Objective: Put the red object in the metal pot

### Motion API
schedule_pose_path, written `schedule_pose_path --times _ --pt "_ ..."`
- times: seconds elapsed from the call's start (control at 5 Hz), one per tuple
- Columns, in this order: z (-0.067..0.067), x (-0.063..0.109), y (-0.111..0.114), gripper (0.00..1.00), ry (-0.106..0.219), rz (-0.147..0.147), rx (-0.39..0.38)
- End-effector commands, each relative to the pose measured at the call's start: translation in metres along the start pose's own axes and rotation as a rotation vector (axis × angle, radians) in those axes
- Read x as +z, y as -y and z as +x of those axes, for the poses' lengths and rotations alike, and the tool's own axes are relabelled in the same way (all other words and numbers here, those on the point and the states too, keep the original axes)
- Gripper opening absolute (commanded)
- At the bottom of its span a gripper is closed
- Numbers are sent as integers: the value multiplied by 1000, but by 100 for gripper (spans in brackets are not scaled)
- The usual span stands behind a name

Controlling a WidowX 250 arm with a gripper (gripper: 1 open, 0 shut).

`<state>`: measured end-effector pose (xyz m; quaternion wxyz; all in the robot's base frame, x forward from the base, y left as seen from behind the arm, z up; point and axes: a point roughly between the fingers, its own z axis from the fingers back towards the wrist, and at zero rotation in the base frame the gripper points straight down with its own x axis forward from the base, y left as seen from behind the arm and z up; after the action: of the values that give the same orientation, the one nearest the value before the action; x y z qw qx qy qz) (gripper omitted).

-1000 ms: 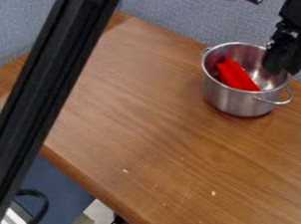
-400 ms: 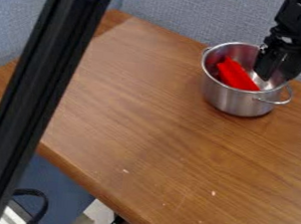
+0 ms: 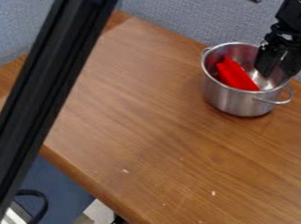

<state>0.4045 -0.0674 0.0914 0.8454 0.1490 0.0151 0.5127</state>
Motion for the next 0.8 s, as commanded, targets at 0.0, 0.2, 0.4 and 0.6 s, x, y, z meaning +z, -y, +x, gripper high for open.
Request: schedule_pose_path --times 0.0,0.2,0.4,0.6 --pt "6 26 1 100 33 -56 9" --pt "3 26 8 100 31 -52 3" --pt "3 27 14 100 20 -48 4" --pt "7 35 8 100 16 -70 -33"
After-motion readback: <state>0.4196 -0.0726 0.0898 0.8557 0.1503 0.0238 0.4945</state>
